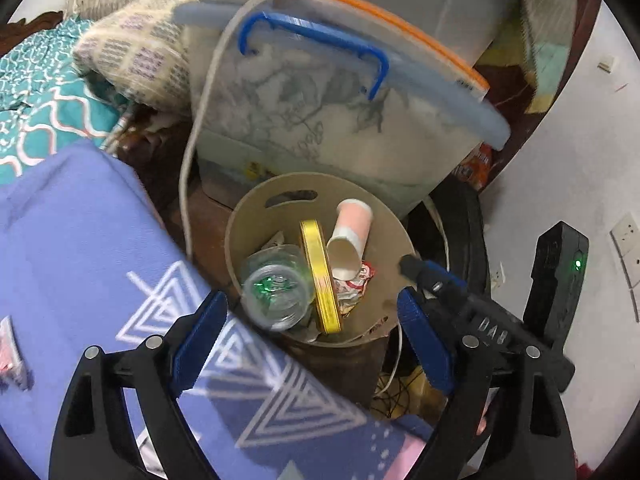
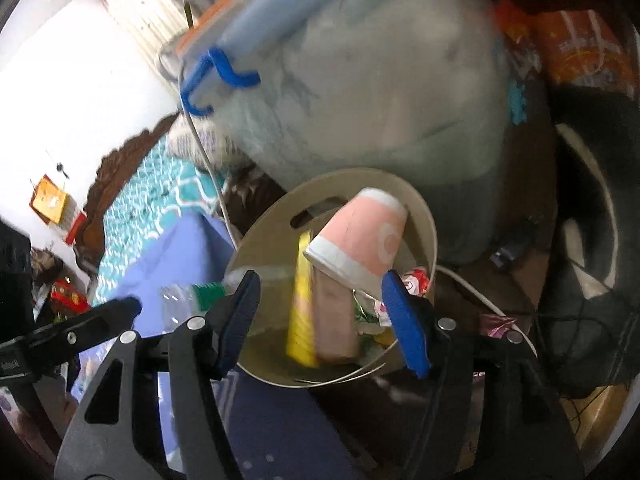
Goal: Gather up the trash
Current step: 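Carry the cup and box over the wastebasket and open both tools, then grasp the blue sponge pack with the left tool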
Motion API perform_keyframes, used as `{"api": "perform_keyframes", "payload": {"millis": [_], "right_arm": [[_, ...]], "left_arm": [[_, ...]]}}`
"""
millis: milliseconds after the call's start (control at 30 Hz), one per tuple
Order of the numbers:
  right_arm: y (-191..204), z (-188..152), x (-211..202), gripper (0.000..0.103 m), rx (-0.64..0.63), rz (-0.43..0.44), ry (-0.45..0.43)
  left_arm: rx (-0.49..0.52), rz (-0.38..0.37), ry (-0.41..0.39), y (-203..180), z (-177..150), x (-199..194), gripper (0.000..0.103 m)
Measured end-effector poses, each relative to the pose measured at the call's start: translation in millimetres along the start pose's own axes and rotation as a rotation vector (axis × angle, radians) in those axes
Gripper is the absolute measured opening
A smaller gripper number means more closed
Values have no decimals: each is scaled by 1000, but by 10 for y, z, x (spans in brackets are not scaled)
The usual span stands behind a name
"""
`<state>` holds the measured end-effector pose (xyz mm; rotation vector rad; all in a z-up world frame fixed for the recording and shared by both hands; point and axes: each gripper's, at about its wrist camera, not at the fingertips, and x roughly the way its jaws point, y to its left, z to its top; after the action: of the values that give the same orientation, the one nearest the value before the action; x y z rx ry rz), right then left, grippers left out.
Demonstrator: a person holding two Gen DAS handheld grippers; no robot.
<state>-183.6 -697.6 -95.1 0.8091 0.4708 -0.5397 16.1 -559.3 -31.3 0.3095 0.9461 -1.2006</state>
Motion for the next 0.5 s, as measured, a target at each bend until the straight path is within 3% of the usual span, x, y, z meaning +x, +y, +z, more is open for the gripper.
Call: {"api": "perform_keyframes", "payload": {"millis": [233,367,467,500], "right_arm": [[256,55,-478,62,1,45,-134],[741,-9,-584,61,-58,116,-141],[1160,-139,-550,61,-119,172,-119],[1342,-205,-517,61,-141,195,-103]], "left_arm": [[-42,71,-126,400,-521,-899,83],[-116,170,-190,801,-899,-1423,83],[-171,281,-247,1150,-1126,-1835,83],[-192,359,-265,1327,-1208,-1991,83]]}}
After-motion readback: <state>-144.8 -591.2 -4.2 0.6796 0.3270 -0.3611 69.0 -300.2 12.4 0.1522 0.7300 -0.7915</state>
